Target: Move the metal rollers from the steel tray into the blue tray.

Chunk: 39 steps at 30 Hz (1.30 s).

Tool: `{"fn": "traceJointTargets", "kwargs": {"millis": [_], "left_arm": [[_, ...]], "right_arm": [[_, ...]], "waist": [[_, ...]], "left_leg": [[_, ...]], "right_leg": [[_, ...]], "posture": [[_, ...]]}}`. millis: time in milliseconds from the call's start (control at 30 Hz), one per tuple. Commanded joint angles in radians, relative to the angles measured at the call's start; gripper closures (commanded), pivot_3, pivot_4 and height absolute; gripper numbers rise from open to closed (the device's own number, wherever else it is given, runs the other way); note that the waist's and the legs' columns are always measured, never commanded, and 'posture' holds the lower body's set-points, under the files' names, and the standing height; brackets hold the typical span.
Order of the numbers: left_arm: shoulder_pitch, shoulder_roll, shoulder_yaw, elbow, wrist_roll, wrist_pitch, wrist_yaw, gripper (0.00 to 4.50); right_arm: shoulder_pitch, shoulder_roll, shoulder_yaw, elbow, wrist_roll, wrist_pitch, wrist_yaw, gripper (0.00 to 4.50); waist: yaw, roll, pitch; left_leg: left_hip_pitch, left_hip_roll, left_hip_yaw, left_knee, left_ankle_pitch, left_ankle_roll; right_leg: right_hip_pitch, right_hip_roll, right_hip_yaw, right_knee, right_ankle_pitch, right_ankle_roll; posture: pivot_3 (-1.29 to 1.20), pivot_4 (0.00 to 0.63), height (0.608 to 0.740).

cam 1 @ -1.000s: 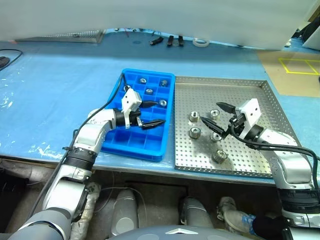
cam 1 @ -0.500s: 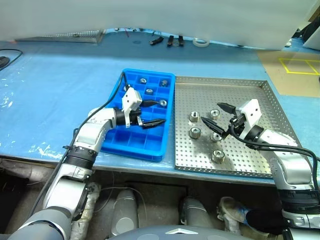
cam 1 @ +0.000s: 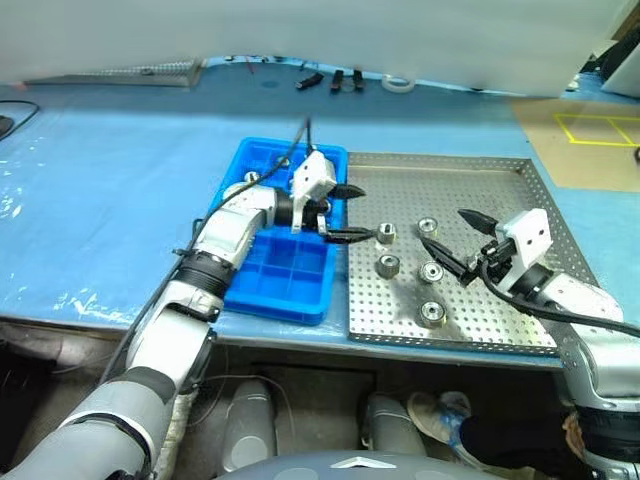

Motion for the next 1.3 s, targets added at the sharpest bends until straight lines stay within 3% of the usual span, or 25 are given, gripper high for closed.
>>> {"fn": "traceJointTargets", "kwargs": {"millis": [33, 233, 367, 600, 800, 1300], "left_arm": [[-0.088, -0.051, -0.031, 0.128, 0.066, -0.135, -0.032, 0.00], [-0.202, -0.130, -0.057, 0.424, 0.192, -0.272, -0.001, 0.00], [-0.230, -0.160, -0.067, 0.519, 0.252, -0.317, -0.034, 0.00], [-0.248, -0.176, -0.094, 0.591, 0.357, -0.350, -0.013, 0.00], [-0.269, -0.134, -0.142, 0.639, 0.469, -0.361, 0.016, 0.00], [-0.263, -0.134, -0.117, 0.646, 0.479, -0.353, -0.021, 0.00]], "right_arm": [[0.096, 0.031, -0.090, -0.137, 0.023, 0.006, -0.061, 0.03], [0.293, 0.120, -0.153, -0.296, 0.015, 0.013, -0.156, 0.03], [0.384, 0.176, -0.164, -0.355, 0.001, 0.001, -0.205, 0.03], [0.440, 0.216, -0.142, -0.382, -0.038, -0.018, -0.243, 0.03], [0.458, 0.215, -0.137, -0.385, -0.033, -0.021, -0.236, 0.03], [0.490, 0.176, -0.005, -0.432, -0.030, 0.027, -0.192, 0.03]], "waist": [[-0.013, 0.000, 0.000], [-0.056, 0.000, 0.000], [-0.095, 0.000, 0.000], [-0.138, 0.000, 0.000], [-0.156, -0.001, 0.000], [-0.167, -0.001, 0.000]], "left_leg": [[0.000, 0.000, 0.000, 0.000, 0.000, 0.000], [-0.001, -0.002, 0.001, 0.000, -0.002, 0.003], [0.000, -0.003, 0.001, 0.000, -0.003, 0.004], [-0.001, -0.004, 0.001, 0.000, -0.003, 0.005], [-0.002, -0.006, 0.001, 0.000, -0.004, 0.006], [-0.002, -0.008, 0.001, 0.003, -0.007, 0.010]], "right_leg": [[0.000, 0.000, 0.000, -0.001, 0.000, 0.000], [0.000, -0.001, 0.000, -0.003, 0.000, 0.001], [0.000, -0.002, 0.001, -0.004, -0.001, 0.002], [0.000, -0.003, 0.001, -0.004, -0.004, 0.008], [0.000, -0.004, 0.001, -0.005, -0.004, 0.007], [0.004, -0.008, 0.000, -0.006, -0.003, 0.005]], "posture": [[-0.42, 0.150, 0.740], [-0.57, 0.150, 0.740], [-0.62, 0.150, 0.740], [-0.66, 0.150, 0.740], [-0.66, 0.150, 0.740], [-0.65, 0.150, 0.740]]}}
